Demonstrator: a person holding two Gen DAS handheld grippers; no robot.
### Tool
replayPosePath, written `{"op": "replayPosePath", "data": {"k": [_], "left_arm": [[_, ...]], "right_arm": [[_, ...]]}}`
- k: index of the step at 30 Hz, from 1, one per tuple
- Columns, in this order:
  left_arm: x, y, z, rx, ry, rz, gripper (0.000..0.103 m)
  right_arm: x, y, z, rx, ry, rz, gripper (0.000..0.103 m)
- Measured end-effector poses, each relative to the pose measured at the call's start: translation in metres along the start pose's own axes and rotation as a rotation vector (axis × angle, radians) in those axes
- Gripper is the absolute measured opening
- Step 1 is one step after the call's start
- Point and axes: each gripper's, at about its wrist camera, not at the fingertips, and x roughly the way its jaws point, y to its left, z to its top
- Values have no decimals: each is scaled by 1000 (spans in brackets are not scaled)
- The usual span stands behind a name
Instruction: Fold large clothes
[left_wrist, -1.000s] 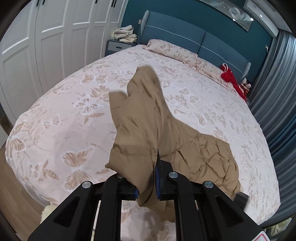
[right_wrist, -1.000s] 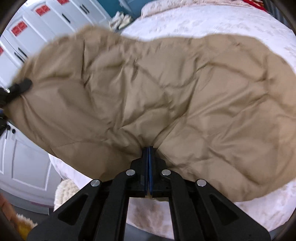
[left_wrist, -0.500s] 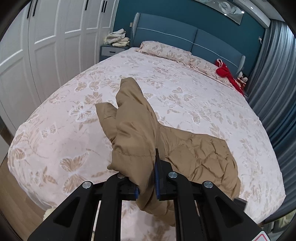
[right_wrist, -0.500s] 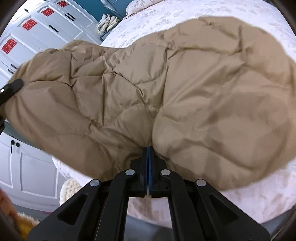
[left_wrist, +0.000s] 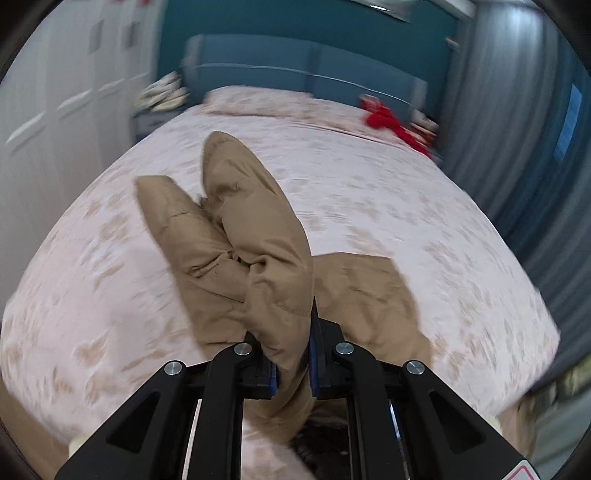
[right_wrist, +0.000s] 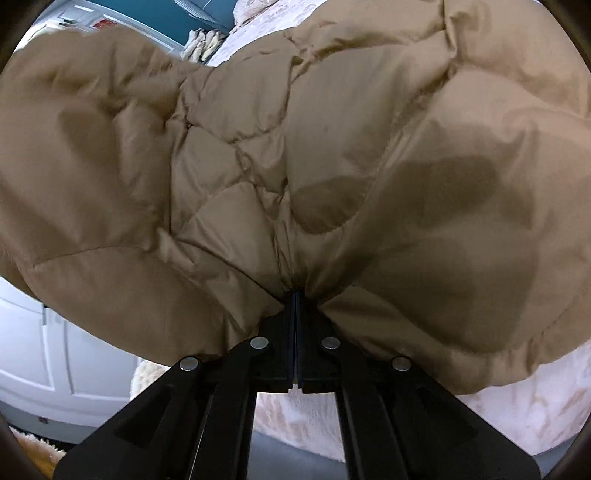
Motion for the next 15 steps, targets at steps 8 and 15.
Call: {"op": "replayPosePath", "data": {"k": [8, 15], "left_arm": [[51, -117, -11, 251, 100, -148, 8], [101, -190, -57, 324, 244, -220, 8]], "right_arm": [[-139, -76, 0, 108, -145, -30, 0], [-202, -116, 7, 85, -216, -287, 1]]}}
